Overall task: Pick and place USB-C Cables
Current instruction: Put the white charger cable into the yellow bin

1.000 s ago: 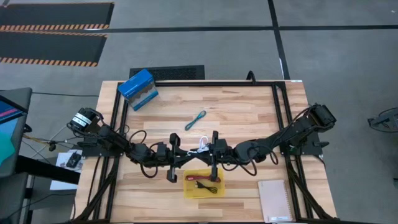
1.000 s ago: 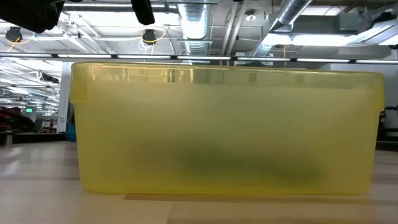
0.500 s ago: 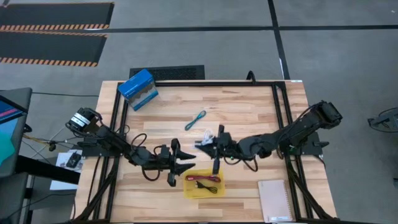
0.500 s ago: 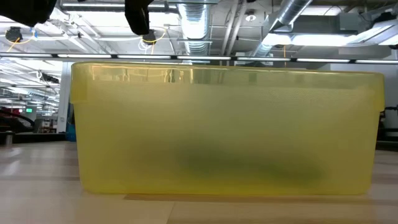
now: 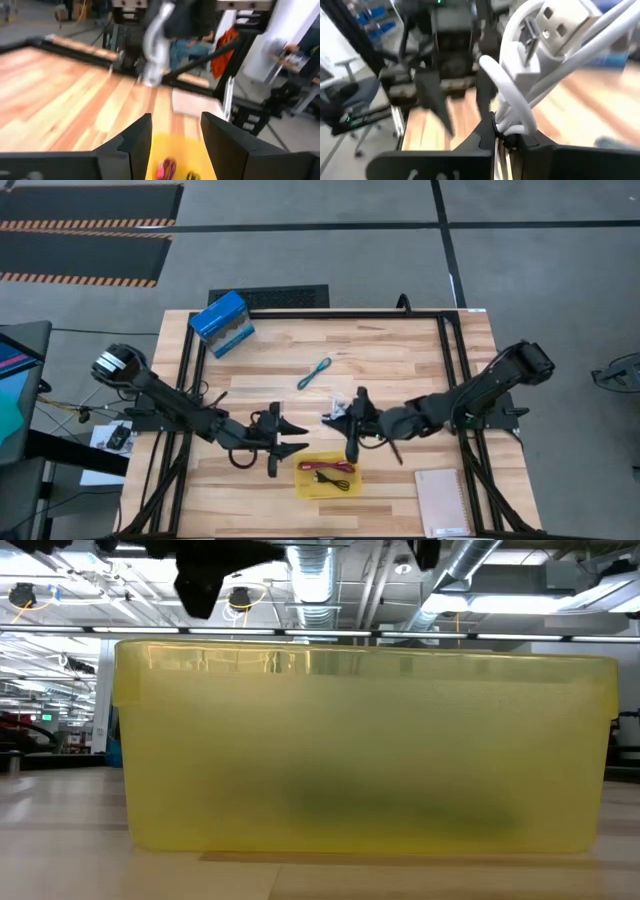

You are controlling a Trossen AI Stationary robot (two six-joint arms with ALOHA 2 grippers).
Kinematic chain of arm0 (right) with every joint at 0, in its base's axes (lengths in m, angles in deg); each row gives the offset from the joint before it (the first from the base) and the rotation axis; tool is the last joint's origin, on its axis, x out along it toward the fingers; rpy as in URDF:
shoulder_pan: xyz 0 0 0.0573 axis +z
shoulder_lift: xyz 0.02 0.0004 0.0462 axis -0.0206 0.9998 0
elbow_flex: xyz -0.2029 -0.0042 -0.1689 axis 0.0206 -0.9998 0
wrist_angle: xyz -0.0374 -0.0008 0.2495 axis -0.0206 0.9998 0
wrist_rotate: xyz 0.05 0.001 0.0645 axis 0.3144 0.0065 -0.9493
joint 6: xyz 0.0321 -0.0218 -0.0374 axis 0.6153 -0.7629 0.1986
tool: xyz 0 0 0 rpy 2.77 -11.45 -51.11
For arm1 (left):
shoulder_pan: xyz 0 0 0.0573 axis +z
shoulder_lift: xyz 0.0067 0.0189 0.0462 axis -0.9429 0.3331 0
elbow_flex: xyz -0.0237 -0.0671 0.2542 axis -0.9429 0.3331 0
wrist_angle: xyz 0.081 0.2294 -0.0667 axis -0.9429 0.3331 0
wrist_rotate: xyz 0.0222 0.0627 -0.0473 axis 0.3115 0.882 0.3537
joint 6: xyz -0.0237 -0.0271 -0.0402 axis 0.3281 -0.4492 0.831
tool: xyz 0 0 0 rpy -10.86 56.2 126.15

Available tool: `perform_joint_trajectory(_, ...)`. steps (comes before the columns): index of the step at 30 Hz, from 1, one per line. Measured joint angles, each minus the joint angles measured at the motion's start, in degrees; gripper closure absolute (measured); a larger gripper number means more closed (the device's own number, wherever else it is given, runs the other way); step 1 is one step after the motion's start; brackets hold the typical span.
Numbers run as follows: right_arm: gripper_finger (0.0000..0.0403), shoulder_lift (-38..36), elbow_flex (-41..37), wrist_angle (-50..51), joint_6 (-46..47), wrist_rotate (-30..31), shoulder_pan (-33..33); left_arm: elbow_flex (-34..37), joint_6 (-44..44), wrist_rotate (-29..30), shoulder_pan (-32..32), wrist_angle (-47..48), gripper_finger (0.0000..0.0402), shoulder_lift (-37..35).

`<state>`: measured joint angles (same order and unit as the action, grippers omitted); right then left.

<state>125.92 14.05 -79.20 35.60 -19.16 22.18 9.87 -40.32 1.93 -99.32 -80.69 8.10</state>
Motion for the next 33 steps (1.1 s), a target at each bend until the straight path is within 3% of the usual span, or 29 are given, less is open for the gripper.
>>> perform_joint_trajectory(9, 0.0374, 5.22, 0.04, 2.38, 8.51, -8.62, 0.92, 0.02, 4.3, 1.83, -0.2, 11.2, 0.0258, -4.27)
perform_joint_trajectory(13, 0.0374, 7.19, 1.99, 8.48, 10.52, -12.5, 0.95, 0.02, 4.3, 2.67, -0.22, 13.86, 0.0262, -5.92)
perform_joint_trajectory(33, 0.0375, 27.62, 36.4, 54.17, -2.65, -26.9, 0.06, -0.02, 5.5, 6.71, -0.26, 26.44, 0.0263, -11.7)
